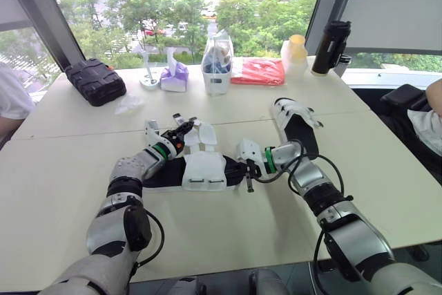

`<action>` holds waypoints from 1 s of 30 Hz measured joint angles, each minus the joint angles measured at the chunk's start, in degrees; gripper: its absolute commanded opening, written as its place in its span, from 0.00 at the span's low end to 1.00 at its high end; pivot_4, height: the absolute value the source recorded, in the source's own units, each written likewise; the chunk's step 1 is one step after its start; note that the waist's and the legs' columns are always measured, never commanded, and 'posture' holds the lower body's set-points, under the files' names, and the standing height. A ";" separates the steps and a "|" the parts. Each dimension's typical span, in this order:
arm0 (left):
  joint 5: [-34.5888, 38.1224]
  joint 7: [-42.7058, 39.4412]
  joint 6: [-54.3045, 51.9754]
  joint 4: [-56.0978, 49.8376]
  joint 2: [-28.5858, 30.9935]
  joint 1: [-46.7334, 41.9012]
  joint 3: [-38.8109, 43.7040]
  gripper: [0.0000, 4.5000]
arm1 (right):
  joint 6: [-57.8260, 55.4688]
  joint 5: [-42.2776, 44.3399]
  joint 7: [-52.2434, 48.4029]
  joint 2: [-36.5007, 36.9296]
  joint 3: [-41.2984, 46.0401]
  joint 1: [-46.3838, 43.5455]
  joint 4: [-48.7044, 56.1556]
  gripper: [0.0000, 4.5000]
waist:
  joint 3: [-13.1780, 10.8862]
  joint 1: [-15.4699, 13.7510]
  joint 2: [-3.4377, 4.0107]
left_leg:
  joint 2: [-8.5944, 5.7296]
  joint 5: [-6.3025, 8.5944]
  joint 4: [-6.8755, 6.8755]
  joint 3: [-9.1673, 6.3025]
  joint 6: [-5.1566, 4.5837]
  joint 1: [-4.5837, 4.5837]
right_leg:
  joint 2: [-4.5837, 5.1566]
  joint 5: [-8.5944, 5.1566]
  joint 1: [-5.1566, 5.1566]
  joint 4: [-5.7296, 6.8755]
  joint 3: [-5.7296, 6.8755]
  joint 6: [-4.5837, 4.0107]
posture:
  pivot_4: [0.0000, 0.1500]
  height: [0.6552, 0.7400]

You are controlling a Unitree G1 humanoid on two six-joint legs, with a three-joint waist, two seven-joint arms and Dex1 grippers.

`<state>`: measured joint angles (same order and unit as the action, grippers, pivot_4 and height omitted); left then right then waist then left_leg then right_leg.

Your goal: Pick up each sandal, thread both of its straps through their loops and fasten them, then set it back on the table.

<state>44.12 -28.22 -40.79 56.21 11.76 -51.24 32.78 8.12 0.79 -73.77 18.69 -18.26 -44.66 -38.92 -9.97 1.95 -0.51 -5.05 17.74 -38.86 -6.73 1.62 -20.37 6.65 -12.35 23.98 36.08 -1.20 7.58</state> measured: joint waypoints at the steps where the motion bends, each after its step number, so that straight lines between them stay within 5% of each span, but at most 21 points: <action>1: -0.14 -0.01 0.02 0.03 0.00 -0.04 -0.02 0.37 | -0.02 0.00 0.05 0.03 -0.05 0.02 0.08 0.00 | 0.00 -0.01 0.00 | 0.00 0.00 0.00 -0.01 0.00 0.00 | 0.00 0.00 0.00 0.00 0.01 0.00 | 1.00 1.00; 30: -0.40 -5.61 2.06 7.10 1.68 -4.50 0.71 0.37 | -0.07 -0.01 0.77 0.83 -0.78 0.68 2.28 0.00 | -0.03 0.08 -0.04 | 0.00 -0.01 0.18 -0.05 0.02 -0.09 | 0.00 -0.01 0.09 -0.16 0.07 0.01 | 1.00 1.00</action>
<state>43.72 -33.83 -38.74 63.31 13.44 -55.74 33.49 8.05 0.78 -73.00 19.52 -19.04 -43.97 -36.64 -10.00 2.03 -0.55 -5.05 17.73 -38.68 -6.78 1.64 -20.46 6.65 -12.36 24.07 35.92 -1.13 7.59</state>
